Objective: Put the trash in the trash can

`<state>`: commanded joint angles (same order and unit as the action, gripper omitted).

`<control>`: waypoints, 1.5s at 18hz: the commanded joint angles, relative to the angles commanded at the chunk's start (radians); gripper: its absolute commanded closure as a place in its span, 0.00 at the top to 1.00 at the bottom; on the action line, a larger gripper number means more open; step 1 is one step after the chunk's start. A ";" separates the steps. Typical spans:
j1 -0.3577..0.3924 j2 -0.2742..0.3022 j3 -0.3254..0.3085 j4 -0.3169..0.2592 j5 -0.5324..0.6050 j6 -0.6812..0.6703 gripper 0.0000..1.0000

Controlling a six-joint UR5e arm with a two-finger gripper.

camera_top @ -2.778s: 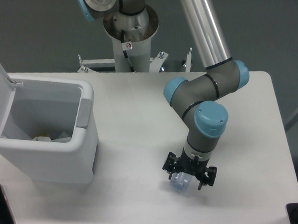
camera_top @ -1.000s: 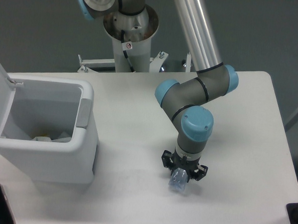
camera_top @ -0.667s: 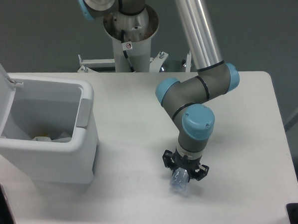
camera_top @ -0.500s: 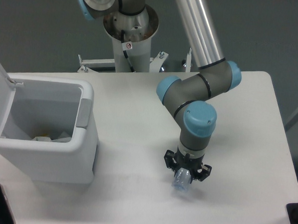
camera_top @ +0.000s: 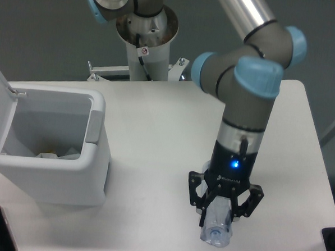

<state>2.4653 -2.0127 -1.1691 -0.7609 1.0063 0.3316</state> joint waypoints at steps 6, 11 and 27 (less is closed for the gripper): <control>-0.117 0.115 0.016 0.000 -0.005 -0.045 0.53; -0.225 0.180 -0.012 -0.001 0.008 -0.059 0.49; -0.375 0.221 -0.288 0.000 0.000 -0.077 0.98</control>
<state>2.0908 -1.7917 -1.4572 -0.7609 1.0063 0.2546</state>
